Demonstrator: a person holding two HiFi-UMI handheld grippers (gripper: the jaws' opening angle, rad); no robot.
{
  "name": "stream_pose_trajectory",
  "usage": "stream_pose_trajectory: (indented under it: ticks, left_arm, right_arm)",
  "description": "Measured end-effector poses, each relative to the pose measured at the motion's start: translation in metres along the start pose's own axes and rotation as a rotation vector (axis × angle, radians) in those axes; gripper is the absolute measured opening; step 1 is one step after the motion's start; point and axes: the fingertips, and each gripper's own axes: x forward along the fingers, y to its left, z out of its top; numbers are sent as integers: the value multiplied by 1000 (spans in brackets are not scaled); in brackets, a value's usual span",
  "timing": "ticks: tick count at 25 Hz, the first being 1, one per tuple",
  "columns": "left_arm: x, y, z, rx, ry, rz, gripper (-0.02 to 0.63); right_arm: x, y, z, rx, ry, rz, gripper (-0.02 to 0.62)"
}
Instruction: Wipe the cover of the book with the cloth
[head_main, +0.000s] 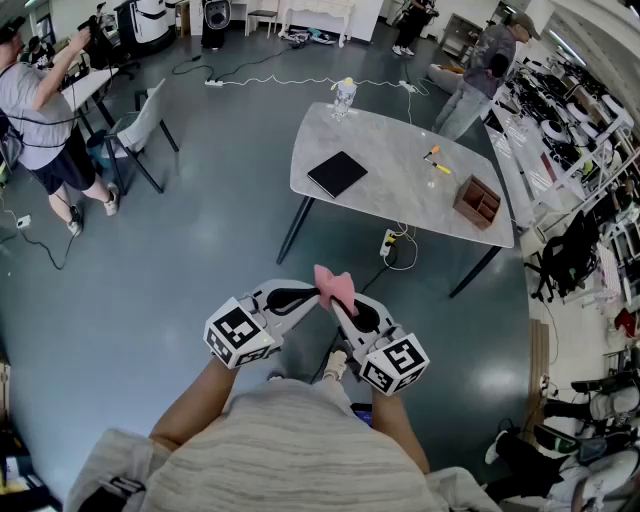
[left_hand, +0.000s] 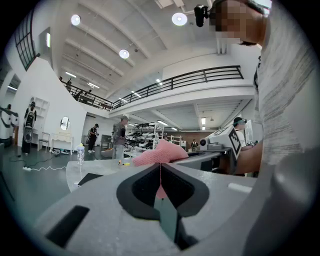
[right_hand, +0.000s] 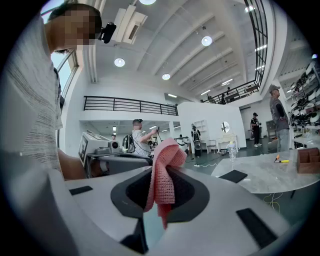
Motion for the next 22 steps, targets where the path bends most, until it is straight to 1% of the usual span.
stream_pose_trajectory:
  ticks: [6, 15, 19, 22]
  left_arm:
    - [-5, 4, -9, -35, 12, 6, 17]
    - [4, 7, -8, -29, -2, 4, 17]
    - [5, 6, -12, -34, 5, 8, 17]
    - [9, 7, -12, -38, 12, 14, 17]
  right_arm:
    - [2, 0, -3, 0, 6, -10, 49]
    - [6, -3, -5, -21, 6, 12, 49]
    - [4, -6, -8, -11, 6, 15, 48]
    - [3, -9, -5, 10, -11, 34, 49]
